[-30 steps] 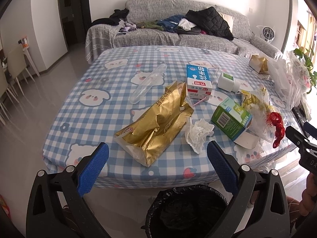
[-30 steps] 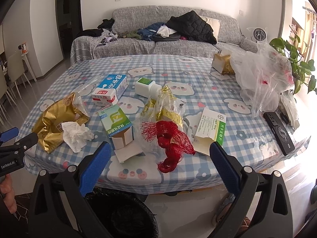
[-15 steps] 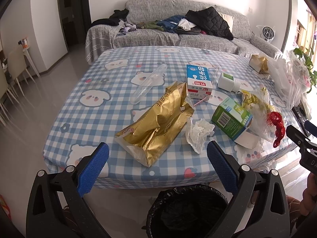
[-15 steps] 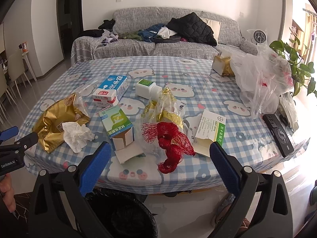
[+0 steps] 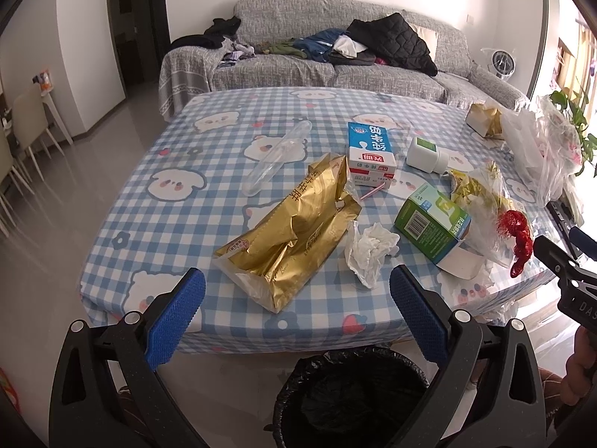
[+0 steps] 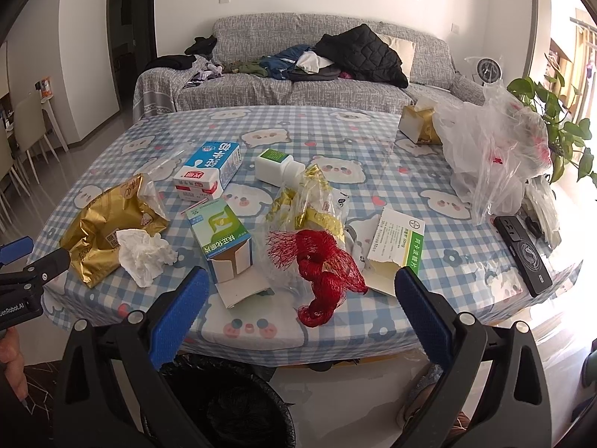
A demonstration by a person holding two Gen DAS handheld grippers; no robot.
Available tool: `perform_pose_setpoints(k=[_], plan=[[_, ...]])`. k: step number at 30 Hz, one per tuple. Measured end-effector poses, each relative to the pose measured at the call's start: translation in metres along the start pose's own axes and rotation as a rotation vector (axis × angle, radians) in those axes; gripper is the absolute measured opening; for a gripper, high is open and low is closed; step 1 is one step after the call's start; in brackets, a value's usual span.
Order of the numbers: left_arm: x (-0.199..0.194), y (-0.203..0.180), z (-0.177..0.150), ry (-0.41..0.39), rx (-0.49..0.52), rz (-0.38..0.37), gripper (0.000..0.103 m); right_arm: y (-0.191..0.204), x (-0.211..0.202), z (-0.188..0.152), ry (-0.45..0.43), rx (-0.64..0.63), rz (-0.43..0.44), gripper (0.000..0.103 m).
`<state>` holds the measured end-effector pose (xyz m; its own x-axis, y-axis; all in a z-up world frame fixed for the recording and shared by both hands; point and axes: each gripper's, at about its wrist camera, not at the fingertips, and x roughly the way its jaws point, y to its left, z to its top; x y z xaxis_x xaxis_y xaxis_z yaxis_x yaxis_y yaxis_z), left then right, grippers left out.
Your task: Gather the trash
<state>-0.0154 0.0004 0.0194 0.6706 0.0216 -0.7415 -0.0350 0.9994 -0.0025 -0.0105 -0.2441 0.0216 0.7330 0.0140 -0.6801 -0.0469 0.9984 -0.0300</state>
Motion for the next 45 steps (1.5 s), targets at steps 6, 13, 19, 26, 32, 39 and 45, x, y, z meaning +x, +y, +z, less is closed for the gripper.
perform_pose_setpoints(k=[6,13,19,26,32,39,45], plan=[[0.001,-0.001,-0.001,0.004,0.003,-0.002,0.097,0.0,0.0,0.0,0.0,-0.002,0.001,0.096],[0.0,-0.004,-0.003,0.002,0.003,-0.01,0.097,0.001,0.0,0.0,0.001,-0.006,0.0,0.096],[-0.001,-0.005,-0.003,0.005,0.0,-0.019,0.097,0.002,0.001,0.0,0.002,-0.009,0.002,0.096],[0.009,0.003,0.002,0.024,0.0,-0.001,0.097,0.021,0.004,0.002,0.002,-0.06,0.033,0.096],[0.034,0.019,0.011,0.065,-0.007,0.018,0.097,0.045,0.034,0.006,0.035,-0.126,0.067,0.096],[0.08,0.029,0.01,0.157,0.017,0.02,0.095,0.066,0.072,0.009,0.081,-0.174,0.078,0.091],[0.101,0.033,0.013,0.177,0.018,0.016,0.092,0.072,0.093,0.015,0.101,-0.182,0.094,0.09]])
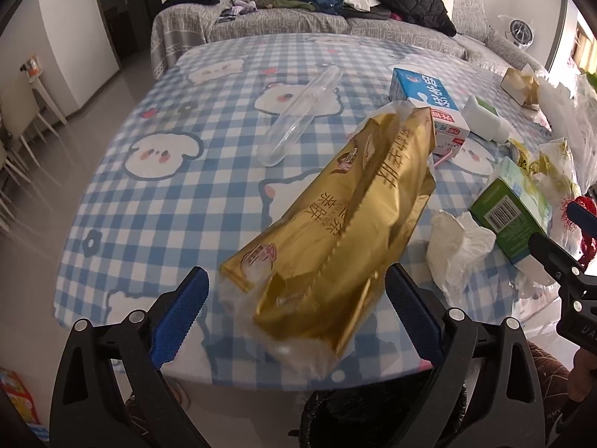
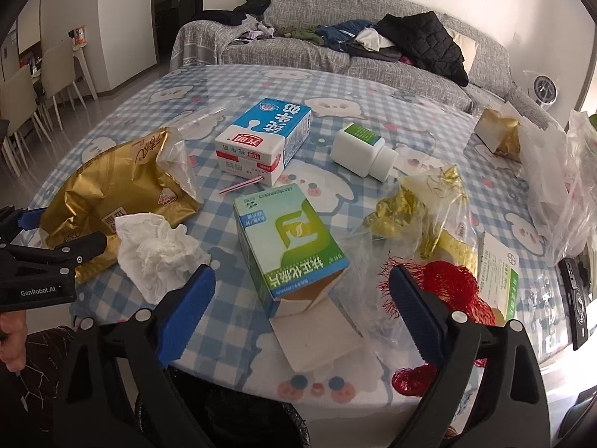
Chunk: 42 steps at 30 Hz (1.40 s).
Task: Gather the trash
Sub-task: 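Grasp the gold foil bag with the left gripper while the right grasps the green box, then carry the gold foil bag and green box over the black trash bin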
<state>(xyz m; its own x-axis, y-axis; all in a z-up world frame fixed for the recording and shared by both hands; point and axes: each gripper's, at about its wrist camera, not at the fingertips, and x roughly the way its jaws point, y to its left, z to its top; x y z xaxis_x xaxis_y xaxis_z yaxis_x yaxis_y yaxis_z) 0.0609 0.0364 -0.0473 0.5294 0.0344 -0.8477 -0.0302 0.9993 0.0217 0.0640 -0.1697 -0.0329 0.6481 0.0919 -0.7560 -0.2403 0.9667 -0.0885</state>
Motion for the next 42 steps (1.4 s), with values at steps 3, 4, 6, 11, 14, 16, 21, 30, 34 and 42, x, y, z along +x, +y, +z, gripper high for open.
perform_pose_setpoints(k=[3,4,6,11,14,16,21,30,34,42], plan=[[0.01,0.001,0.004,0.015,0.002,-0.004,0.09,0.0,0.008,0.003,0.01,0.004,0.013,0.09],[0.014,0.002,0.005,0.018,-0.004,-0.004,0.09,0.001,0.011,0.004,0.013,0.002,0.014,0.09],[0.017,0.003,0.006,0.021,-0.012,-0.009,0.09,0.001,0.015,0.005,0.019,0.001,0.015,0.088],[0.022,0.005,0.008,0.023,-0.03,-0.011,0.089,-0.001,0.027,0.007,0.034,0.013,0.009,0.084],[0.021,0.004,0.008,0.017,-0.025,-0.004,0.084,0.003,0.029,0.007,0.032,0.004,0.008,0.078],[0.021,0.003,0.007,0.018,-0.018,-0.005,0.079,0.004,0.029,0.008,0.027,-0.001,0.001,0.074],[0.019,-0.001,0.006,0.015,-0.006,0.005,0.063,0.002,0.022,0.01,0.0,0.007,0.014,0.071],[0.014,-0.007,0.004,0.022,0.014,0.018,0.048,0.005,0.025,0.01,0.005,0.019,0.069,0.067],[0.013,-0.005,0.004,0.02,0.009,0.013,0.045,0.006,0.034,0.01,0.027,0.023,0.061,0.066],[0.007,-0.005,0.002,-0.011,0.011,-0.005,0.032,0.011,0.037,0.007,0.028,0.016,0.064,0.055]])
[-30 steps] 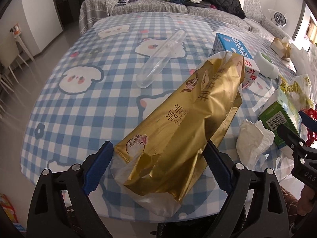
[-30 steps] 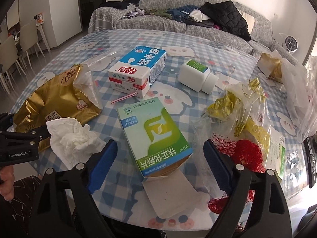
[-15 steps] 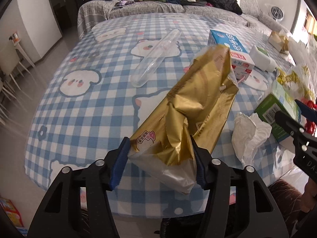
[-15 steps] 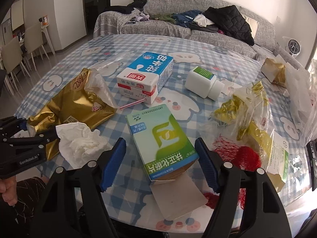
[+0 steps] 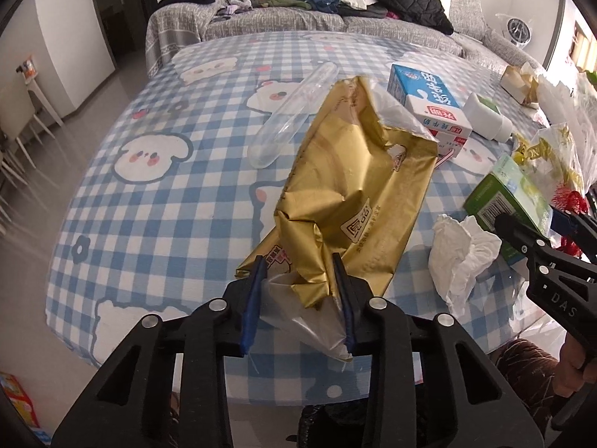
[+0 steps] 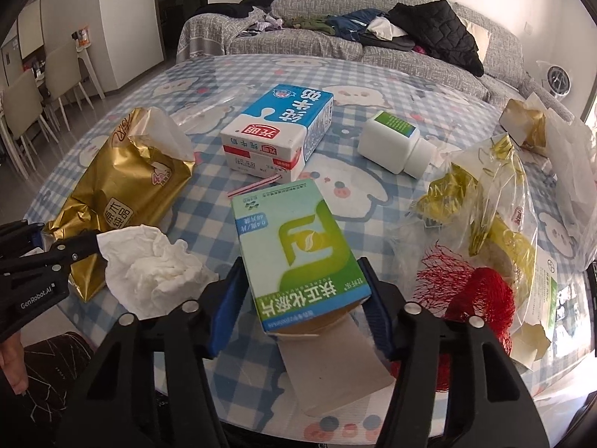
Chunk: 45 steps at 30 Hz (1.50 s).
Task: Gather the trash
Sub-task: 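Carry the gold foil bag and green box over the black trash bin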
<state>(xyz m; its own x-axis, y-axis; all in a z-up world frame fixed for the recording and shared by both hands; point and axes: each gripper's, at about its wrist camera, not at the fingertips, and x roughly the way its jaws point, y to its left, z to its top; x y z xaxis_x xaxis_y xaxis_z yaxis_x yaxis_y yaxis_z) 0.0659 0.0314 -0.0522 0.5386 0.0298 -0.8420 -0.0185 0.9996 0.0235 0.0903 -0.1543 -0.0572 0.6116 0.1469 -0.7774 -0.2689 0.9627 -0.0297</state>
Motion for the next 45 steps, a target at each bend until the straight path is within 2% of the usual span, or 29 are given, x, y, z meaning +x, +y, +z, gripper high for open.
perform_pose_setpoints(k=[19,27,45], plan=[[-0.018,0.003,-0.001,-0.05,-0.013,0.014,0.027,-0.009,-0.026,0.0,-0.047,0.034,0.022,0.054],[-0.025,0.007,-0.009,-0.055,-0.023,0.029,0.018,-0.009,-0.04,-0.007,-0.062,0.036,0.019,0.054],[-0.079,0.009,-0.035,-0.142,-0.029,0.02,0.016,-0.022,-0.084,-0.038,-0.089,0.076,-0.003,0.054]])
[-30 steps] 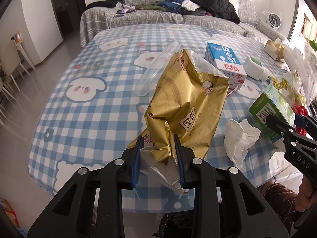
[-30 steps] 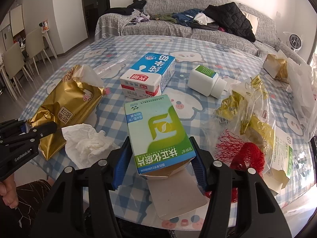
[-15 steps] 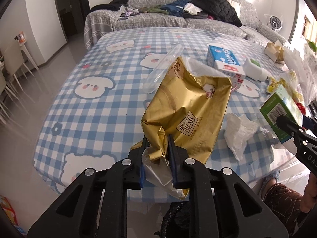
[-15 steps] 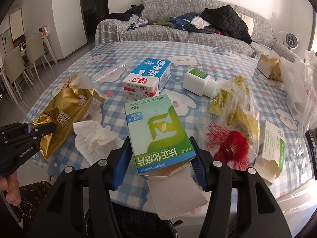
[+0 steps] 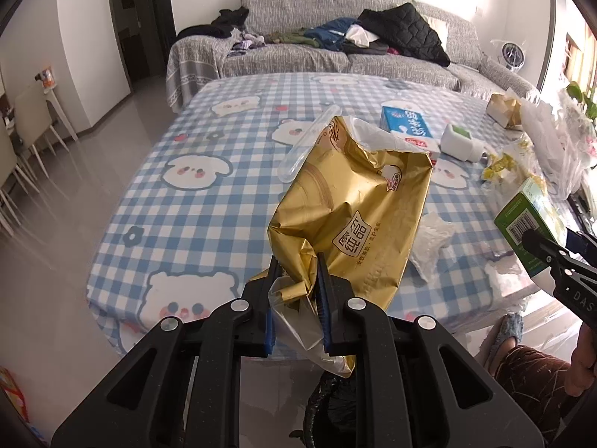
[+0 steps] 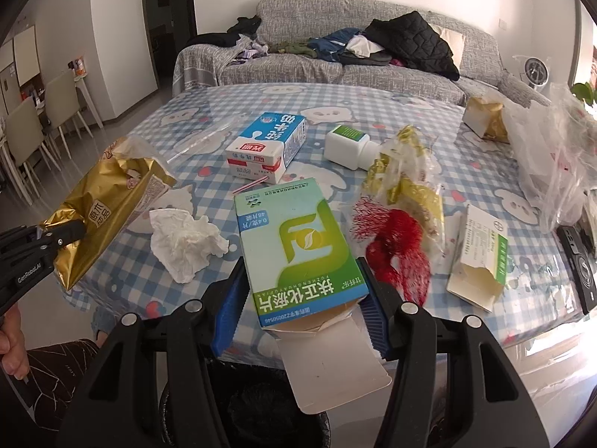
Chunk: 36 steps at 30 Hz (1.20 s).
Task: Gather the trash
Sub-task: 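Carry the gold foil bag and green box over the black trash bin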
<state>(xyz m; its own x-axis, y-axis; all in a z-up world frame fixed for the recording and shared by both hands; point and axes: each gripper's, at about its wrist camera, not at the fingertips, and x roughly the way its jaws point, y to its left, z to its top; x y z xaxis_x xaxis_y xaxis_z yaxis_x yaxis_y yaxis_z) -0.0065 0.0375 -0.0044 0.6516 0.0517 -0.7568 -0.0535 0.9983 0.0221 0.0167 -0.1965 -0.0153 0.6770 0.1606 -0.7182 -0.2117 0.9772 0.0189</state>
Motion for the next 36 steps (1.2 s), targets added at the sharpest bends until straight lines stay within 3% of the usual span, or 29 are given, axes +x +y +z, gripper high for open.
perform_pose_setpoints(k=[10,18,25,36], plan=[[-0.051,-0.008,-0.02,-0.053,-0.011,-0.041,0.016,-0.002,-0.052,-0.019,-0.043,0.015,-0.013,0.054],[-0.079,-0.012,-0.061,-0.046,-0.027,-0.074,0.016,0.001,-0.09,-0.049,-0.058,0.036,-0.013,0.054],[-0.095,-0.012,-0.106,-0.017,-0.056,-0.102,0.016,0.004,-0.097,-0.081,-0.022,0.05,-0.02,0.054],[-0.099,-0.015,-0.15,0.026,-0.059,-0.092,0.016,0.01,-0.102,-0.123,0.024,0.057,-0.038,0.054]])
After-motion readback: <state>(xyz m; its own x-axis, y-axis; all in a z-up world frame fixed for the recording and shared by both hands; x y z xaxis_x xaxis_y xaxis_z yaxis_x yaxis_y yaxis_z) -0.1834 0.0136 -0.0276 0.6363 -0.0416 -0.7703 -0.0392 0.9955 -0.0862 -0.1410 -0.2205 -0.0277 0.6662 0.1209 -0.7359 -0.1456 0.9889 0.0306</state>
